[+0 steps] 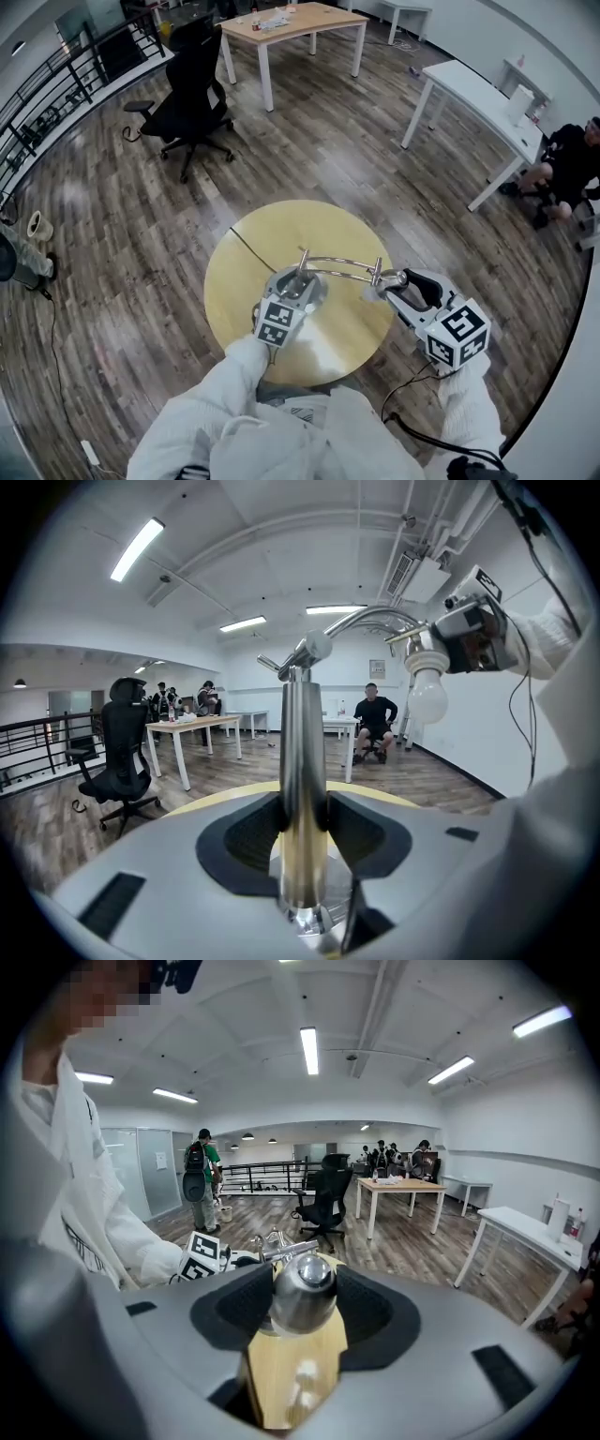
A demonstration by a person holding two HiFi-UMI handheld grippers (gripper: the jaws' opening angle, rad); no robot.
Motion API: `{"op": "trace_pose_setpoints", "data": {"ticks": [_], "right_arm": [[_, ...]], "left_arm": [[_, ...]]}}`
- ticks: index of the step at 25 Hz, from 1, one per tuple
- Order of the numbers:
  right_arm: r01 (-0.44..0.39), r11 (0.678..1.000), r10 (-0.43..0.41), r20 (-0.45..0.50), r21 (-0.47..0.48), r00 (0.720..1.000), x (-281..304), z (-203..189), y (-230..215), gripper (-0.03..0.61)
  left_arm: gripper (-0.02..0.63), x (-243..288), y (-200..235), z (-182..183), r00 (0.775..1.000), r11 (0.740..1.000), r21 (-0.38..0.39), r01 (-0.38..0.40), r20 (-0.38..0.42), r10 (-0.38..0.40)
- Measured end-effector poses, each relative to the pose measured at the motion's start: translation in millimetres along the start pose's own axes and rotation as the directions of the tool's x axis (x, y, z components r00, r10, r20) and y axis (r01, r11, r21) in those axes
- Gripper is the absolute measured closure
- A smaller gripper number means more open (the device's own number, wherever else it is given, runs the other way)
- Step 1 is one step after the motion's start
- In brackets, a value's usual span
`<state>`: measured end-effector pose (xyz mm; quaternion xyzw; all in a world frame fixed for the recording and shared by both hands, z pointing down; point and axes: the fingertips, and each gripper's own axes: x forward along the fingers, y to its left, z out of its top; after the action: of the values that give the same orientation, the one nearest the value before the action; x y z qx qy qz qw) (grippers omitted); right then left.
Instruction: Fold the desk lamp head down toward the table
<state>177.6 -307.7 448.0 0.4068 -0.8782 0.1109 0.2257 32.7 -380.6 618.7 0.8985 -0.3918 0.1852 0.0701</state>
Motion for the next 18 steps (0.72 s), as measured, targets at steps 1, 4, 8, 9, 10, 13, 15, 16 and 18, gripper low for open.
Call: {"op": "trace_pose_setpoints", "data": {"ticks": [1,4,8,9,10,13,15,16,18], "right_arm": [[-0.002,1.0,0.002,-0.001,0.013,1.0,2,-7,-1,0.371],[-0.005,0.999,0.005,-0.002,0.048,1.0,6,-26,-4,0.371],[-0.013,0.995,0.019,-0.055,0.103,0.998,23,-64,-5,0.37],[-0.019,0.992,0.027,-0.067,0.122,0.997,30,-76,-4,0.369],[-0.025,0.989,0.036,-0.075,0.142,0.997,37,-86,-3,0.367],[-0.044,0.98,0.061,-0.082,0.196,0.995,57,-110,1,0.361],[-0.056,0.975,0.075,-0.08,0.217,0.994,66,-119,2,0.358],[-0.062,0.972,0.082,-0.079,0.225,0.994,70,-122,3,0.357],[-0.074,0.969,0.093,-0.07,0.236,0.993,77,-126,4,0.356]], "left_arm": [[0.456,0,0,0,1.0,1.0,-0.002,-0.001,-0.005,0.001],[0.456,1,-1,1,1.0,1.0,-0.009,-0.003,-0.02,0.003],[0.456,1,0,1,1.0,1.0,-0.013,-0.008,-0.023,0.008],[0.456,1,0,0,1.0,1.0,-0.015,-0.011,-0.022,0.011],[0.456,1,1,0,1.0,1.0,-0.018,-0.015,-0.022,0.014],[0.456,1,1,0,1.0,0.999,-0.029,-0.021,-0.019,0.02],[0.456,1,1,0,1.0,0.999,-0.039,-0.022,-0.014,0.021],[0.456,1,2,1,1.0,0.999,-0.043,-0.023,-0.012,0.022],[0.456,2,3,1,1.0,0.998,-0.048,-0.027,-0.009,0.027]]}}
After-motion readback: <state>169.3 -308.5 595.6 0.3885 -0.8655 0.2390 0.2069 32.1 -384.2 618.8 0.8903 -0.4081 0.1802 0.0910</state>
